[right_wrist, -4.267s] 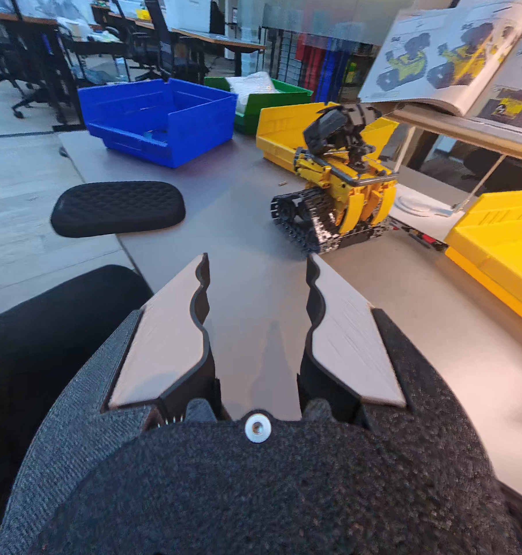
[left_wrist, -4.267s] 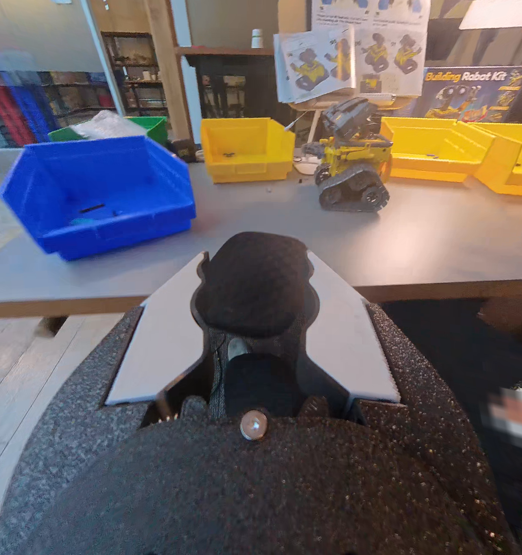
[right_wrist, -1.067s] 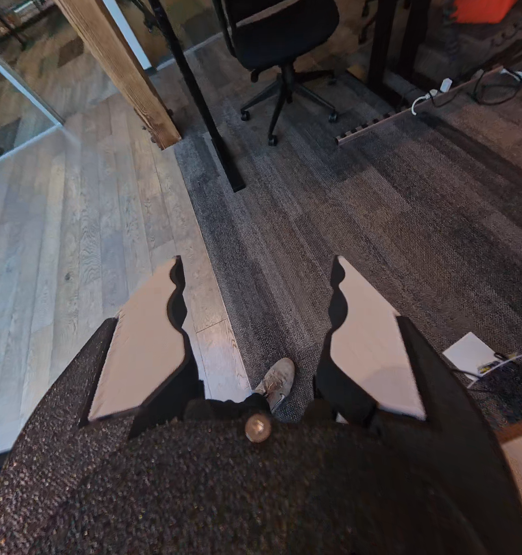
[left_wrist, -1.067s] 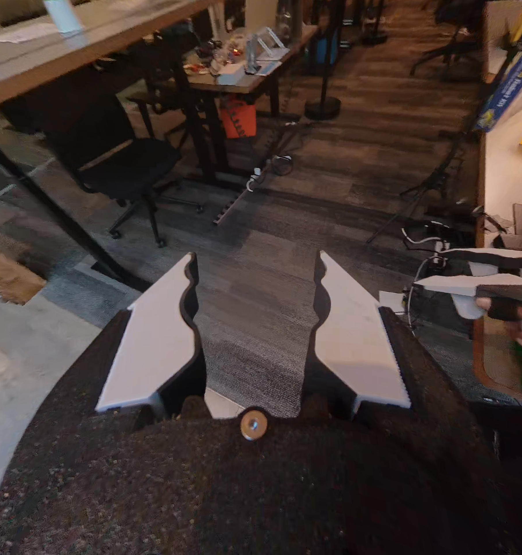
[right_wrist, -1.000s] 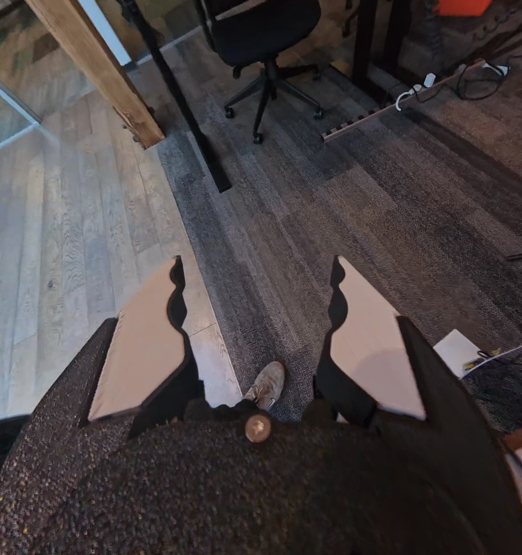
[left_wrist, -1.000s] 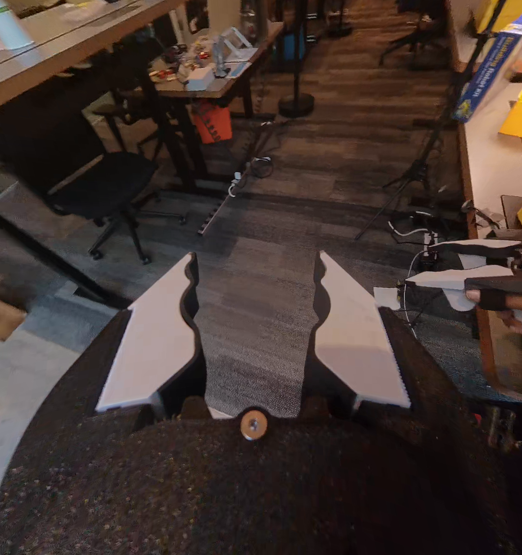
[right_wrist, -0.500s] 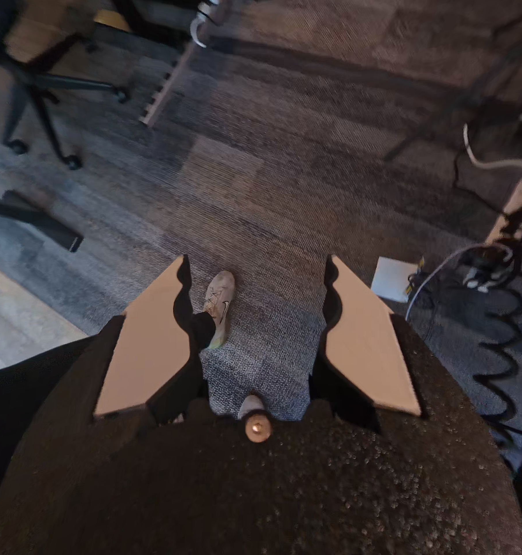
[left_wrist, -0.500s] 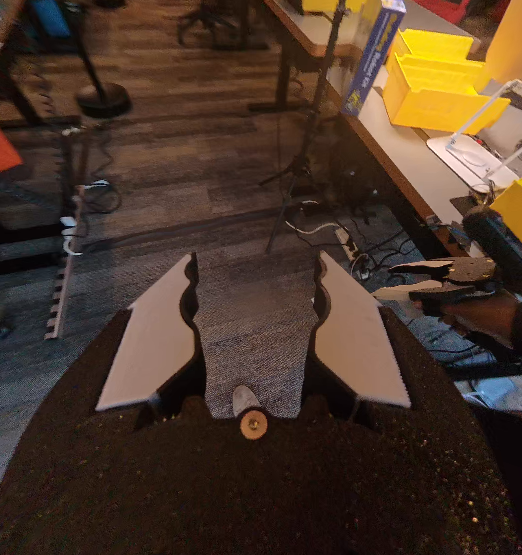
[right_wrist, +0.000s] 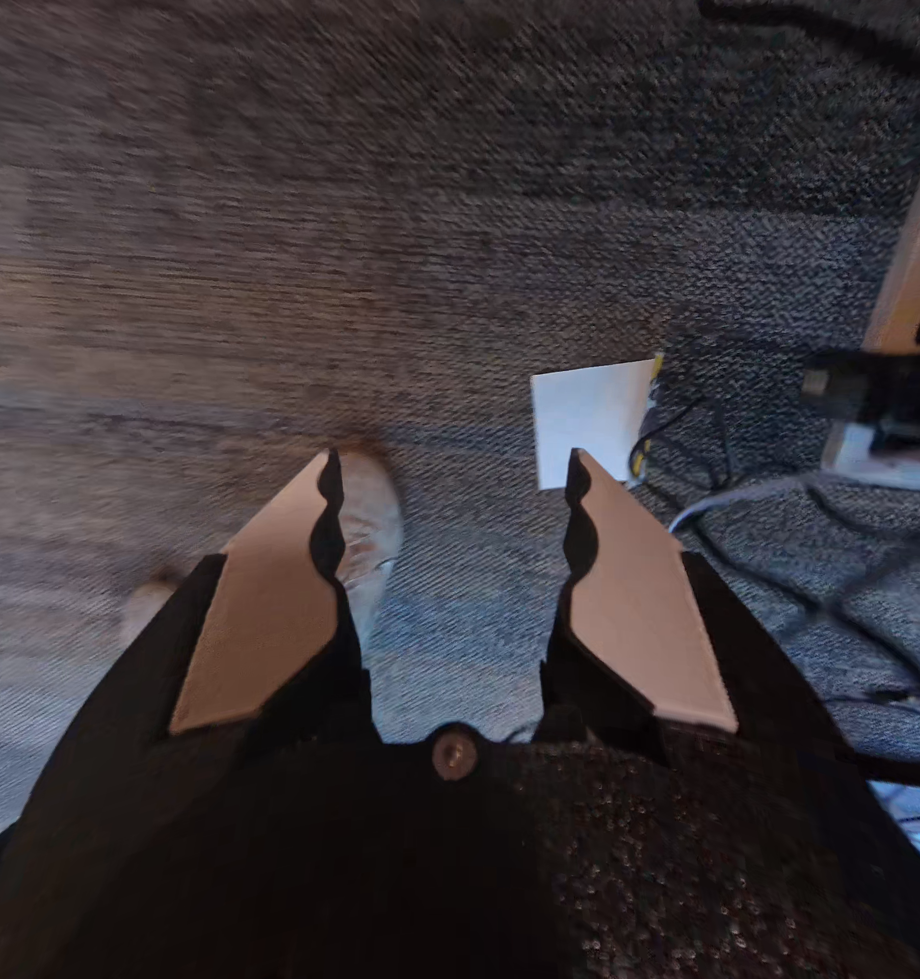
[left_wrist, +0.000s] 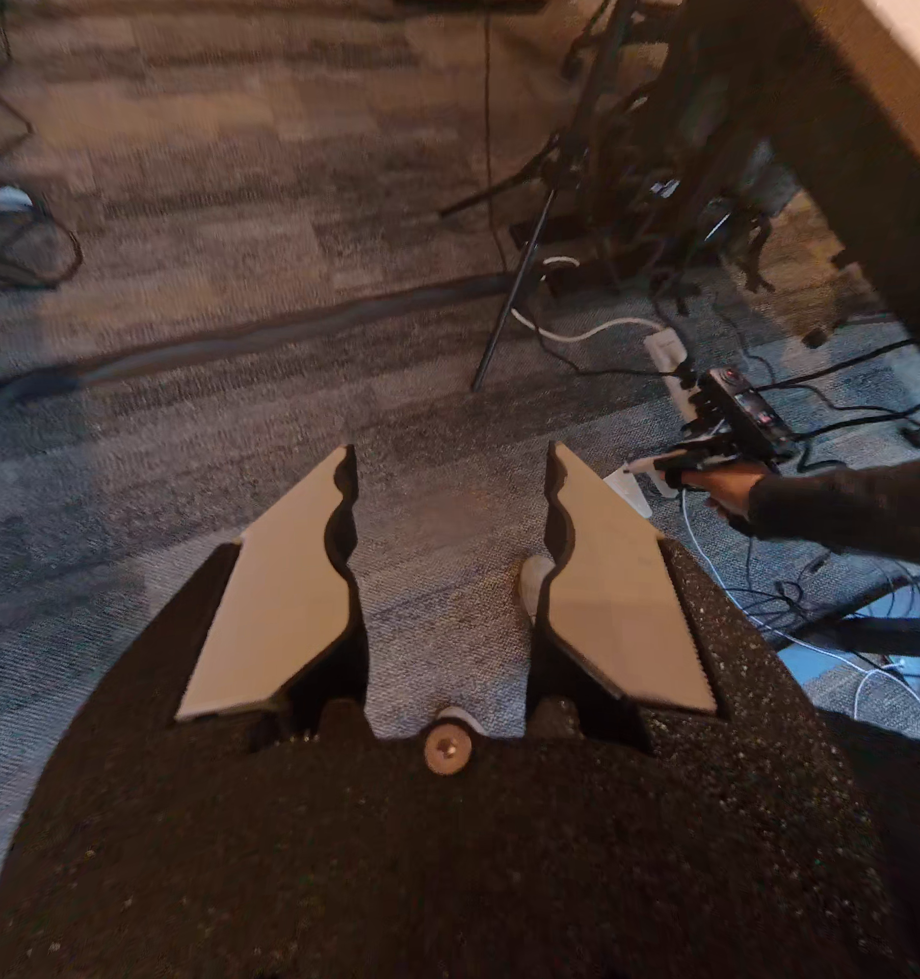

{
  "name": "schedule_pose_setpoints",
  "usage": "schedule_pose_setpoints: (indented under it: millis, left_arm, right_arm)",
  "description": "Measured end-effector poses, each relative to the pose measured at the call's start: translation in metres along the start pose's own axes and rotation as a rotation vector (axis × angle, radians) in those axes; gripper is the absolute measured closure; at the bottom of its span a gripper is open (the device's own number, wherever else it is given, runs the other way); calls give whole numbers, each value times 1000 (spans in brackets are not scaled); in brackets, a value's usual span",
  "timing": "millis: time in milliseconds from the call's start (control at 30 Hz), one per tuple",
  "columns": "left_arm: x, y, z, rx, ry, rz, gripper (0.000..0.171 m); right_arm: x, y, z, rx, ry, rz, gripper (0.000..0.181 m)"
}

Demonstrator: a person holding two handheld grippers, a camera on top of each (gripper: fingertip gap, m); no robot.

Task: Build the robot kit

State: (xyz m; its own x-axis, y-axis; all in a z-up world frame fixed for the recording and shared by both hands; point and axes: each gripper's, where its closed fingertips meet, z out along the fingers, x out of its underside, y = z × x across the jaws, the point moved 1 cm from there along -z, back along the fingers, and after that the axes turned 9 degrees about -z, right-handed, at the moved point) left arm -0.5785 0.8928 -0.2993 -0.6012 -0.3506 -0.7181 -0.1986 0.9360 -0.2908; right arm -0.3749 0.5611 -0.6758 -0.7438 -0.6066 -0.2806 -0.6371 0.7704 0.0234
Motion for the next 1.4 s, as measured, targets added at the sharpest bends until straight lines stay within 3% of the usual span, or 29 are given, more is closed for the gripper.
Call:
schedule_pose_setpoints:
  millis: [167, 333, 367, 400, 433, 467, 567, 633, 733, 800, 933, 1033, 1100, 1200, 1300, 1400]
  left_arm:
    - [81, 9, 91, -37, 94, -143, 100]
    - [129, -1, 162, -16, 163, -229, 100]
    - [132, -4, 173, -8, 172, -242, 100]
    - [132, -6, 181, -1, 179, -253, 100]
    - [129, -9, 187, 8, 186, -261, 100]
    - [124, -13, 192, 20, 191, -265, 100]
    - [91, -26, 196, 62, 196, -226, 100]
    - [59, -37, 195, 102, 181, -198, 100]
    - [6, -59, 188, 167, 150, -154, 100]
    - [-30, -77, 176, 213, 133, -153, 99]
    - [-99, -115, 129, 373, 138, -392, 96]
    - [-146, -149, 70, 543, 146, -530, 92]
    - [-175, -174, 22, 680, 142, -596, 91]
    - [-207, -213, -54, 870, 149, -623, 93]
    - [-221, -261, -127, 1064, 232, -645, 100]
    - [-213, -310, -188, 1153, 277, -552, 124]
  right_arm:
    - [8, -97, 156, 96, 175, -39, 96]
    - [51, -151, 242, 131, 395, -97, 103]
    - [62, -156, 251, 130, 437, -103, 112]
    - [70, -158, 257, 128, 469, -105, 134]
    - [77, -159, 258, 122, 497, -92, 170]
    - [77, -159, 256, 127, 491, -68, 181]
    - [49, -138, 238, 75, 355, -57, 181]
    - [10, -107, 212, -12, 211, -70, 181]
    - [-64, -47, 136, -127, -31, -134, 181]
    - [-116, -6, 59, -181, -209, -168, 181]
    - [-204, 71, -145, -208, -537, -343, 181]
    - [-236, 117, -312, -137, -736, -518, 181]
    - [-240, 141, -417, -59, -849, -602, 181]
    - [-216, 176, -549, 114, -958, -765, 181]
    - [-168, 203, -641, 286, -985, -877, 181]
    - [-112, 220, -709, 429, -978, -938, 181]
